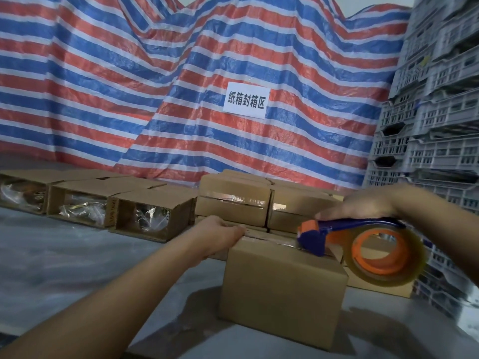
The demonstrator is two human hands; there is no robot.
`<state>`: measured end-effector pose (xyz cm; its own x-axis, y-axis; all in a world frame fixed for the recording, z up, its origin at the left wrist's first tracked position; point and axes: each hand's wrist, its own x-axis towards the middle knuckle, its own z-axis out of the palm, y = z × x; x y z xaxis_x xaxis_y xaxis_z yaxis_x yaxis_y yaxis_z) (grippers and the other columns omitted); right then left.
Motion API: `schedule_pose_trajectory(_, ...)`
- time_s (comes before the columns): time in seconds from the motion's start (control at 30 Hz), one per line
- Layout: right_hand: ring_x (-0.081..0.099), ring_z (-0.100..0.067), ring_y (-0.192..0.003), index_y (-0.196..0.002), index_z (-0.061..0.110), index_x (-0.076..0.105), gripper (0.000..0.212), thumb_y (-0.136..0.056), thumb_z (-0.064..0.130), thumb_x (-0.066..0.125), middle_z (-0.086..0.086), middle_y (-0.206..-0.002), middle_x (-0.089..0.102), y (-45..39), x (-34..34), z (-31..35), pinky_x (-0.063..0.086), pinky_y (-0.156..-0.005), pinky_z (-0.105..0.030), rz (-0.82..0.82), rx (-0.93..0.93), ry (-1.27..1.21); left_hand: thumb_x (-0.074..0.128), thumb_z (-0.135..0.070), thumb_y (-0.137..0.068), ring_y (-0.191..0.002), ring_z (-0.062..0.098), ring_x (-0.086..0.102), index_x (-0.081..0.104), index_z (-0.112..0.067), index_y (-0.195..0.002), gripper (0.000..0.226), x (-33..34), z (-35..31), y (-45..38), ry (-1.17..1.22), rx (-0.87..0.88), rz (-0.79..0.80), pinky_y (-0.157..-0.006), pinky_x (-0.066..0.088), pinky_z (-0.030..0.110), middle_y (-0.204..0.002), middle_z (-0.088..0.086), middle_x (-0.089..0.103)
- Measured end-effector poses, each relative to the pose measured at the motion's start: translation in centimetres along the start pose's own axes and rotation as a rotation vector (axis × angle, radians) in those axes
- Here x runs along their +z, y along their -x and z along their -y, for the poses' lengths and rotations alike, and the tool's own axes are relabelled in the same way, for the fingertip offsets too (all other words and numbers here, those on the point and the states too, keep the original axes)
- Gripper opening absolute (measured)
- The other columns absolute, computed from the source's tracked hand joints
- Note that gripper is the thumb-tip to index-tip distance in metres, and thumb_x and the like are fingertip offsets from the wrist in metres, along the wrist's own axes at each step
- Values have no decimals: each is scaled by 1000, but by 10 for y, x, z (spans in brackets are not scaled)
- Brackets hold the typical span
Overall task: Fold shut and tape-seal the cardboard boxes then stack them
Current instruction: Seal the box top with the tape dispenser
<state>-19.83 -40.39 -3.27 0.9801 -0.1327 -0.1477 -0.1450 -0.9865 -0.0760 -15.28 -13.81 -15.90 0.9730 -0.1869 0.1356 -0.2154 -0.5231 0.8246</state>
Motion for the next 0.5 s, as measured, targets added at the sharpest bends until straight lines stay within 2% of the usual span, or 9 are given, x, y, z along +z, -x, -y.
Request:
schedule_pose_trajectory(0.1, 72, -8, -82, -100, 27, 69, 55, -87, 75, 46, 6, -85, 77, -1, 1, -2, 47, -80, -27, 12, 7, -24, 51, -51, -96, -74, 11, 57, 58, -24, -85, 30, 1, -11, 3, -241, 196, -202, -68, 51, 31, -80, -4, 61)
schedule_pose_trajectory(0.17, 71, -8, -81, -99, 27, 69, 56, -86, 76, 46, 6, -84, 76, -3, 1, -3, 47, -82, -28, 0, 13, -18, 44, -53, -98, -78, 8, 59, 56, -30, -91, 27, 9, -26, 11, -344, 404, -295, -75, 55, 33, -85, -7, 61)
schedule_pose_trajectory(0.23, 71, -5, -76, -98, 26, 68, 55, -88, 75, 45, 8, -79, 75, -7, 1, -3, 48, -81, -28, 7, -3, -21, 35, -63, -96, -99, 9, 60, 57, -31, -113, 42, 24, -38, 18, -426, 551, -192, -89, 52, 36, -108, -7, 63)
schedule_pose_trajectory(0.3, 67, 1, -57, -92, 27, 64, 48, -92, 70, 43, 13, -62, 71, -9, 1, -5, 46, -71, -24, 30, -15, -55, 28, -75, -90, -123, 18, 53, 48, -32, -134, 64, 41, -42, 22, -560, 565, 24, -100, 44, 39, -133, -6, 55)
schedule_pose_trajectory(0.33, 65, 2, -51, -91, 26, 63, 46, -94, 68, 43, 13, -58, 69, -9, 2, -7, 47, -66, -22, 46, -17, -78, 25, -78, -88, -128, 22, 50, 45, -32, -137, 70, 48, -41, 22, -660, 570, 87, -101, 42, 41, -138, -5, 52)
schedule_pose_trajectory(0.4, 65, -3, -51, -93, 20, 65, 49, -94, 65, 45, 9, -59, 69, -10, 3, -11, 50, -57, -18, 94, -23, -144, 21, -81, -86, -132, 20, 45, 41, -28, -142, 79, 56, -35, 21, -849, 613, 64, -105, 38, 44, -146, -2, 47)
schedule_pose_trajectory(0.5, 65, -8, -56, -90, 17, 70, 56, -91, 68, 47, 3, -67, 70, -11, 1, -20, 51, -57, -18, 133, -51, -181, 19, -82, -85, -136, 16, 41, 39, -27, -145, 83, 54, -29, 19, -863, 651, 30, -107, 36, 41, -153, -3, 40)
